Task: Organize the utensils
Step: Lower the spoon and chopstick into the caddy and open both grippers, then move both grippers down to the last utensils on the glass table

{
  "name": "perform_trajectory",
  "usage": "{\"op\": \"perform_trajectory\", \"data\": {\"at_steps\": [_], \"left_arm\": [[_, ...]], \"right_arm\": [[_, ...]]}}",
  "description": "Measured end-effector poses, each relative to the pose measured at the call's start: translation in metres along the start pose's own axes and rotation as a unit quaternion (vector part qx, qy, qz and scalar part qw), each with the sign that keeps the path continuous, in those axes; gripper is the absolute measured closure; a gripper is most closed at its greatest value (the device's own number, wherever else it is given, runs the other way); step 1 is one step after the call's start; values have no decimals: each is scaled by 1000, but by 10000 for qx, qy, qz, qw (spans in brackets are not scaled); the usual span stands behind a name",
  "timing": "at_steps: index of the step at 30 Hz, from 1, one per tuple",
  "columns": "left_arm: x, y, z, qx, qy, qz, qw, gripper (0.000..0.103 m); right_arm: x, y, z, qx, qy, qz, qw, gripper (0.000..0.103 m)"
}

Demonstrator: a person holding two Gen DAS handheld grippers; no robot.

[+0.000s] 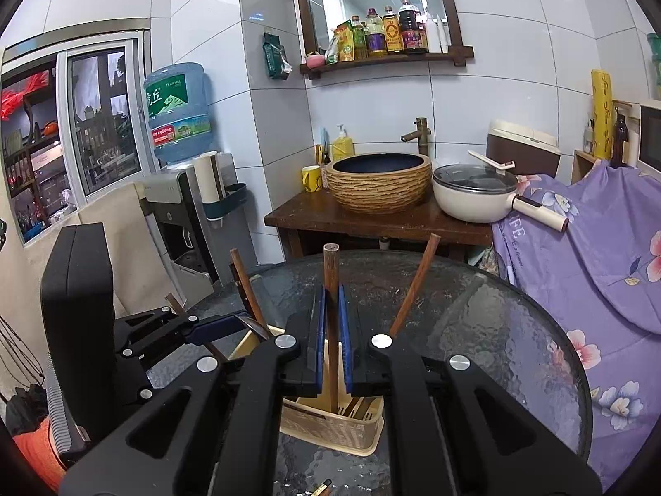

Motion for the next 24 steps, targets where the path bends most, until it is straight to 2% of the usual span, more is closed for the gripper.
{"op": "perform_trajectory", "data": {"at_steps": [9, 16, 17, 19, 24], "left_arm": [[-13, 9, -1, 25, 75, -201, 9998, 57], [-10, 11, 2, -113, 50, -119, 9999, 56], [-8, 10, 2, -114, 67, -88, 9999, 54], [-5, 8, 2, -91, 75, -28, 9999, 45], [9, 5, 1, -64, 132, 194, 9997, 39]], "right_arm": [[0, 0, 5, -37, 63, -11, 10000, 96], [-3, 0, 13, -101, 196, 4, 9998, 96], [-4, 0, 14, -106, 213, 4, 9997, 96], [-4, 1, 16, -133, 244, 11, 9996, 96], [-5, 1, 20, -128, 328, 12, 9994, 95]]}}
Point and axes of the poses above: each gripper's, at about its wrist camera, not at the fingertips, and x roughly against the way its jaws point, z to its right, y to its underside, the point moved 3 cm from there along -x, roughly the way its jaws point, and after that the axes turned 5 degrees about y, right-handed, at the moved point
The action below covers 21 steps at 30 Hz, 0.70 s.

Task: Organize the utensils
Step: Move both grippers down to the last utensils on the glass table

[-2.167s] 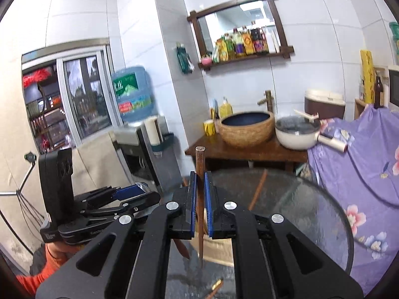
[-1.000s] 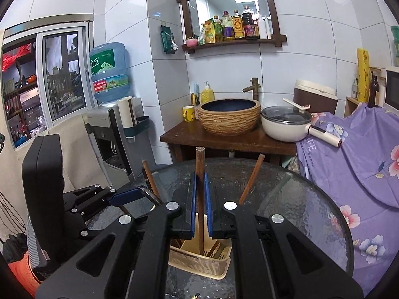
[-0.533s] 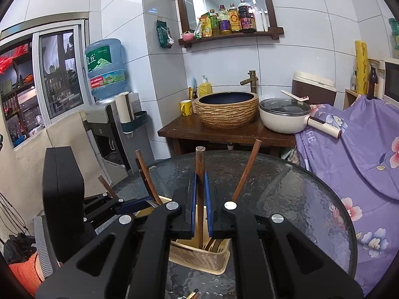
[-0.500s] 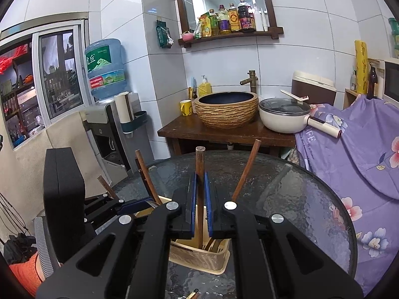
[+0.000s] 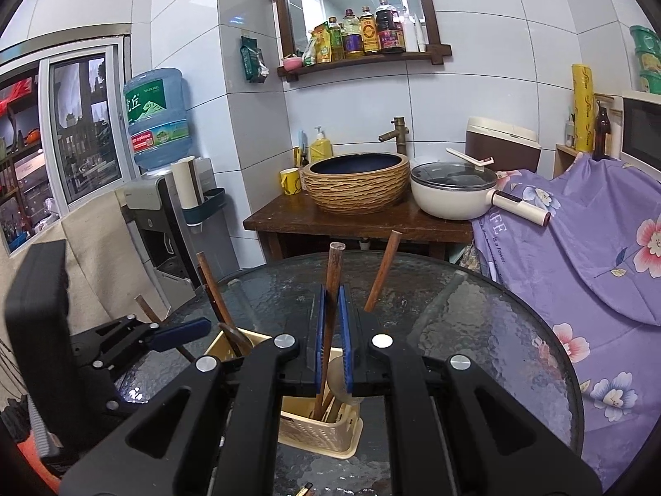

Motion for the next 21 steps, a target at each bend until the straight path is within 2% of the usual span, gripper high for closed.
{"op": "perform_trajectory", "data": {"at_steps": [4, 6, 7, 8, 12, 16, 19, 21], "left_arm": [[14, 0, -3, 88, 33, 186, 9998, 30], [25, 3, -4, 129, 17, 316, 9994, 25], [29, 4, -6, 135, 10, 354, 9993, 24], [34, 7, -5, 139, -9, 404, 9991, 23], [51, 21, -2, 120, -124, 548, 9984, 18], [62, 38, -2, 145, -212, 600, 9979, 16], [62, 56, -5, 240, -221, 445, 9985, 16], [57, 72, -7, 278, -279, 281, 9988, 16]], "right_arm": [[1, 3, 0, 68, 39, -8, 10000, 94], [4, 5, -2, 114, 57, 12, 9999, 80], [7, 6, -2, 112, 82, 78, 9999, 61], [10, 8, -2, 107, 130, 163, 9997, 53], [20, 18, -3, 194, 378, 161, 9990, 53], [29, 40, -4, 162, 599, -67, 9981, 52], [32, 68, -4, 26, 619, -365, 9974, 47], [27, 96, -5, -3, 614, -733, 9954, 47]]}}
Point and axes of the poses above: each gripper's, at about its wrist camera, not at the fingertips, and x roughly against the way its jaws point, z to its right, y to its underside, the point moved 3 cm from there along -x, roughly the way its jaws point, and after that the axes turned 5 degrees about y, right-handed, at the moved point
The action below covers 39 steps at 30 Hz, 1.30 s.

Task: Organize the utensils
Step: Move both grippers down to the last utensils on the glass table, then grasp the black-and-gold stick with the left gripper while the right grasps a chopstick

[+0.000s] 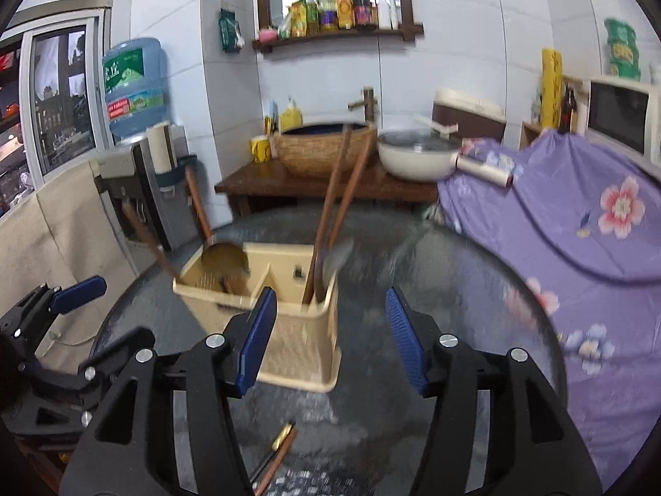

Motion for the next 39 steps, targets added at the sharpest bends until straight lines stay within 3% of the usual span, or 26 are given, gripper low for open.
{"op": "perform_trajectory", "data": {"at_steps": [4, 8, 14, 24, 32, 39], "left_arm": [[-6, 29, -3, -60, -142, -283, 9995, 20], [-13, 53, -8, -77, -265, -565, 9980, 29], [-24, 77, -11, 104, -173, -912, 9956, 33], [-30, 92, -1, 181, -53, -1078, 9940, 33], [-35, 101, 8, 115, 55, -1240, 9922, 33], [-45, 105, 21, 23, 253, -1387, 9900, 33]], "right_arm": [[-17, 54, -11, 196, 192, -583, 9979, 47], [-31, 101, -29, 275, 91, -1151, 9929, 47], [-40, 138, -48, 307, 108, -1560, 9872, 49], [-43, 151, -55, 343, 214, -1716, 9843, 54], [-52, 144, -45, 479, 192, -1805, 9822, 81], [-60, 136, -25, 407, -144, -1892, 9810, 87]]}}
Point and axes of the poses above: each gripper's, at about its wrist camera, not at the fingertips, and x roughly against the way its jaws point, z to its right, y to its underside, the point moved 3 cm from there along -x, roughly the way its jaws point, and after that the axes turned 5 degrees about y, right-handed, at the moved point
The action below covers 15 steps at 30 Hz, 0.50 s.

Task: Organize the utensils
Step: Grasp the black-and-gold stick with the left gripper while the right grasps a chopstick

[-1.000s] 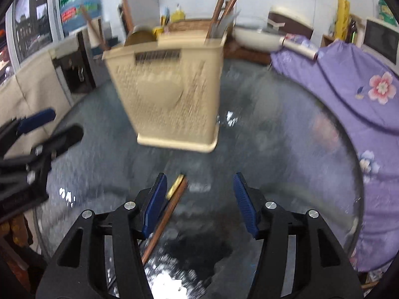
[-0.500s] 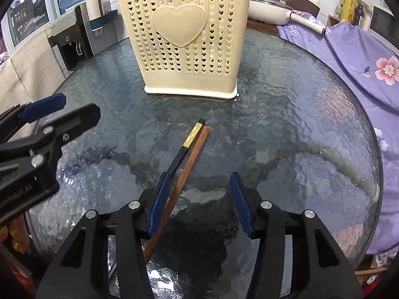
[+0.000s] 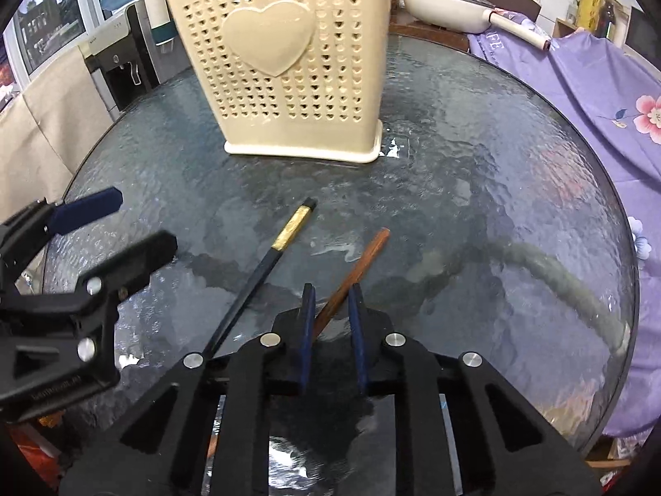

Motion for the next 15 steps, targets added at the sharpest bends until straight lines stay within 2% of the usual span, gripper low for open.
{"op": "perform_trajectory", "data": {"at_steps": [5, 8, 15], "left_arm": [[-11, -1, 13, -101, 143, -160, 9997, 33], [-18, -4, 21, -126, 269, -261, 9992, 37], [-37, -8, 38, -125, 557, -557, 9968, 53]], "right_arm": [[-4, -9, 2, 425, 81, -28, 9991, 90], [-7, -13, 4, 489, 58, -97, 9987, 91], [-12, -20, 10, 478, 153, -144, 9986, 91]]}}
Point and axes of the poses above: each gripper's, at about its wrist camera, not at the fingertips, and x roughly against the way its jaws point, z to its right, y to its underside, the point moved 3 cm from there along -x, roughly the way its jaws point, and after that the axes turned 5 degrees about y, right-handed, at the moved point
